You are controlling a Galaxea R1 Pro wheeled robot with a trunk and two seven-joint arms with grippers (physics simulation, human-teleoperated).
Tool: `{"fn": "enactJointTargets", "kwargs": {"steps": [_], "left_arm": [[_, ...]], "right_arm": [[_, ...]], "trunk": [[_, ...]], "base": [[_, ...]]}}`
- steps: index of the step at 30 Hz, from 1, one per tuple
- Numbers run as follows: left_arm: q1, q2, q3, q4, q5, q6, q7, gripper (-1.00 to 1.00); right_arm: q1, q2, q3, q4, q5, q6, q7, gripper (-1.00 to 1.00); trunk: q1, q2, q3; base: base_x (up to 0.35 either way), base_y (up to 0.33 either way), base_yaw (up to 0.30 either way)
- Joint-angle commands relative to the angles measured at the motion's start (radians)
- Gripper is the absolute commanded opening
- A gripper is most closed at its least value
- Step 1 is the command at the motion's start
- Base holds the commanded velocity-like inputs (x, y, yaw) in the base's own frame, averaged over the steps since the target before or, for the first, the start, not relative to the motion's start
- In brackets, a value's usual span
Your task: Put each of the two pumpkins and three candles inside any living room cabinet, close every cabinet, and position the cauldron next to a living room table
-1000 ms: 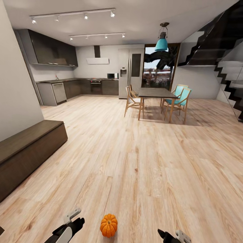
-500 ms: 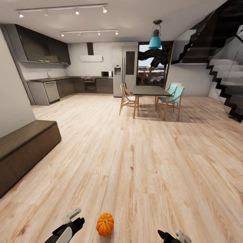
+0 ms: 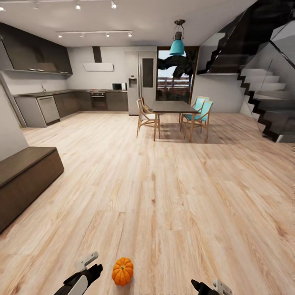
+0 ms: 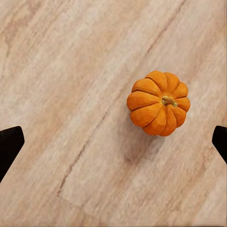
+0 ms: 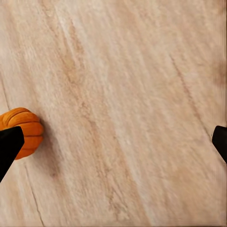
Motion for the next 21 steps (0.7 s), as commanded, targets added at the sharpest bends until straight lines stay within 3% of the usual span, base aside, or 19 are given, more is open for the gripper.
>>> {"fn": "enactJointTargets", "kwargs": {"steps": [1,11,12,14,16,17,20,21], "left_arm": [[0.000,0.002,-0.007,-0.003,0.007,0.002,0.009,1.00],[0.000,0.003,-0.009,-0.003,0.008,0.001,-0.064,1.00],[0.000,0.004,-0.009,-0.003,0.008,0.001,-0.066,1.00],[0.000,0.004,-0.009,-0.003,0.008,0.002,-0.067,1.00],[0.000,0.004,-0.008,-0.003,0.009,0.002,-0.068,1.00],[0.000,0.003,-0.008,-0.003,0.011,0.002,-0.068,1.00],[0.000,0.004,-0.002,-0.002,0.019,0.004,-0.068,1.00],[0.000,0.004,0.001,-0.002,0.022,0.006,-0.068,1.00]], "right_arm": [[-0.001,0.000,0.008,0.001,-0.010,-0.001,0.003,1.00],[-0.001,-0.002,0.018,-0.027,-0.009,-0.005,0.010,1.00],[-0.001,-0.002,0.033,-0.053,-0.004,-0.004,0.010,1.00],[-0.001,-0.002,0.105,-0.154,0.022,0.014,0.001,1.00],[-0.001,-0.001,0.128,-0.233,0.031,0.097,-0.008,1.00],[-0.001,-0.001,0.136,-0.299,0.034,0.173,-0.030,1.00],[-0.001,0.000,0.139,-0.470,0.035,0.307,-0.112,1.00],[-0.001,-0.001,0.138,-0.572,0.033,0.373,-0.155,1.00]], "trunk": [[0.000,0.000,-0.002],[0.000,0.000,-0.009],[0.000,0.000,-0.009],[0.000,0.000,-0.009],[0.000,0.000,-0.009],[0.000,0.000,-0.009],[0.000,0.000,-0.009],[0.000,0.000,-0.009]], "base": [[0.000,0.001,-0.159],[0.059,0.086,-0.074],[0.010,0.012,-0.004],[0.004,0.005,-0.002],[0.001,0.002,-0.001],[0.000,0.000,0.000],[0.000,0.000,0.000],[0.000,0.000,0.000]]}}
